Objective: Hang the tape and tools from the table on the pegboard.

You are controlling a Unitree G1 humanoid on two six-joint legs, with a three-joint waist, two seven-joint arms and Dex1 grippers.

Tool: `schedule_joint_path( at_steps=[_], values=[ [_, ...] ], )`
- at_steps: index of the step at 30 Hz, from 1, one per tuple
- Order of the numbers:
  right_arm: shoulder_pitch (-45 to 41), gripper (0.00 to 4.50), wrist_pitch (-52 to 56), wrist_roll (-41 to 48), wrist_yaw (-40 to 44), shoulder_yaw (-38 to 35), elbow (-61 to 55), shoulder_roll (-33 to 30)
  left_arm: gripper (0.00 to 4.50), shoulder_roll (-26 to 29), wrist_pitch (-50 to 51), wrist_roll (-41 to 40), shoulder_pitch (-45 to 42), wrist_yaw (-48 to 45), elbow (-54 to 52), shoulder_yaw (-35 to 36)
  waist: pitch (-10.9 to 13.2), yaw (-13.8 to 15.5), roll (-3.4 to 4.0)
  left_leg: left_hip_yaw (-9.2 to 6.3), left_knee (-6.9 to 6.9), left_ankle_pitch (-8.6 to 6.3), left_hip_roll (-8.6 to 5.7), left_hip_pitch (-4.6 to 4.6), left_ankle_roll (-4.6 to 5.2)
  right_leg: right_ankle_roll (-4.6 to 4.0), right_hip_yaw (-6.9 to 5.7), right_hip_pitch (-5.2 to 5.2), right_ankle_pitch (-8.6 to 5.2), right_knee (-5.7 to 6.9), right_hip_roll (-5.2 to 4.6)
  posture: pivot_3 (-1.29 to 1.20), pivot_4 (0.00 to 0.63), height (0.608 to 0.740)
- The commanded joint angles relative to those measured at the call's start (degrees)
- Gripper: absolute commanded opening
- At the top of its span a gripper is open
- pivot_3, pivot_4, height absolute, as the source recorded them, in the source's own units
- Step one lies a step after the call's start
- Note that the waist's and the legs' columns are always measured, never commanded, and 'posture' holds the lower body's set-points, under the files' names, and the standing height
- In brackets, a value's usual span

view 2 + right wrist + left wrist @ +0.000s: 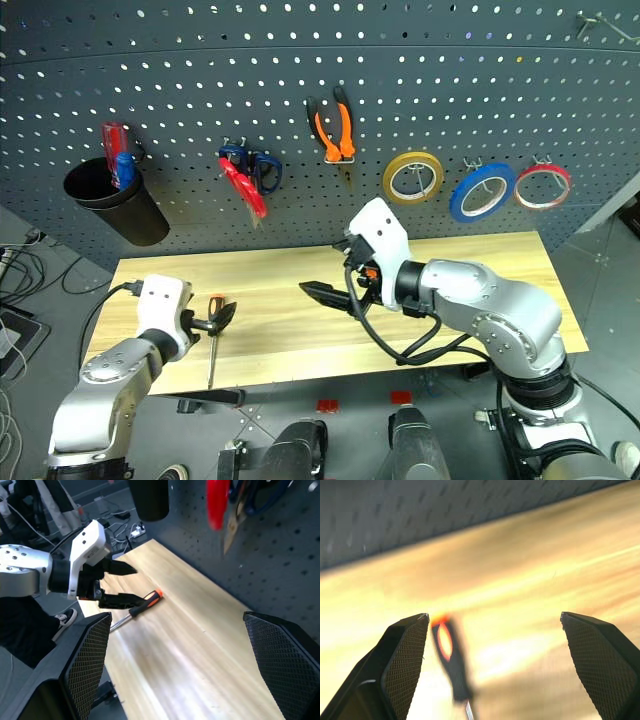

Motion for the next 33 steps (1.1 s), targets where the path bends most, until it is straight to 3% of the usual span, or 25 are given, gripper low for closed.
schedule_joint_path(
  at_steps=[1,7,10,16,23,26,33],
  values=[
    [0.0,4.5,2.9,1.3,-2.5,0.9,-3.3,2.7,4.45,-0.1,4.8,-3.5,-0.2,0.4,1.7,4.4,0.0,0.0,0.0,0.0,0.0,0.0,0.0,0.0,0.0,0.0,0.0,0.0,0.0,0.0,0.0,-0.04,0.288,0.74],
    [-1.6,4.5,7.6,0.6,-4.6,1.8,0.3,7.2,4.45,-0.5,7.7,-4.0,-4.6,3.9,10.7,5.9,0.3,0.2,-0.13,-0.08,0.0,-0.01,-0.01,0.02,0.02,0.0,-0.04,0.02,0.0,0.02,0.0,-0.03,0.326,0.74],
    [-2.4,4.5,9.0,-0.7,-3.5,3.8,1.6,6.4,4.45,-0.2,8.4,-3.7,-7.1,4.9,14.2,4.6,0.7,0.3,-0.23,-0.1,0.0,-0.01,-0.03,0.03,0.02,0.0,-0.05,0.02,0.0,0.02,0.0,-0.03,0.342,0.74],
    [-6.7,4.5,3.0,-7.2,2.8,15.2,1.7,1.3,4.45,-0.4,7.7,-2.8,-11.9,6.4,20.6,2.1,1.6,0.5,-0.39,-0.11,-0.01,-0.01,-0.01,0.01,0.01,-0.01,-0.05,-0.04,0.0,0.02,0.0,-0.03,0.359,0.74],
    [-8.3,4.5,-2.6,-12.5,6.9,19.7,2.2,0.8,4.45,-0.4,7.6,-2.6,-15.2,7.3,27.1,0.8,2.3,0.4,-0.55,-0.1,-0.05,-0.01,0.02,0.01,0.01,-0.01,-0.04,-0.06,0.0,0.01,0.01,-0.04,0.361,0.74],
    [-8.4,4.5,-3.0,-13.5,7.9,19.8,2.2,1.1,3.86,-0.3,7.2,-2.4,-15.2,7.3,28.7,0.4,2.4,0.5,-0.55,-0.12,-0.05,-0.01,0.02,0.01,0.0,-0.01,-0.05,-0.06,0.0,0.01,-0.01,-0.06,0.355,0.74],
    [-8.9,4.5,-2.9,-14.8,9.5,18.9,2.6,1.4,1.59,0.8,4.1,-2.0,-17.3,6.3,34.0,-0.1,2.3,0.5,-0.54,-0.16,-0.05,0.0,-0.05,0.03,-0.01,-0.01,-0.11,-0.05,0.0,0.01,-0.3,-0.06,0.32,0.74]
  ],
)
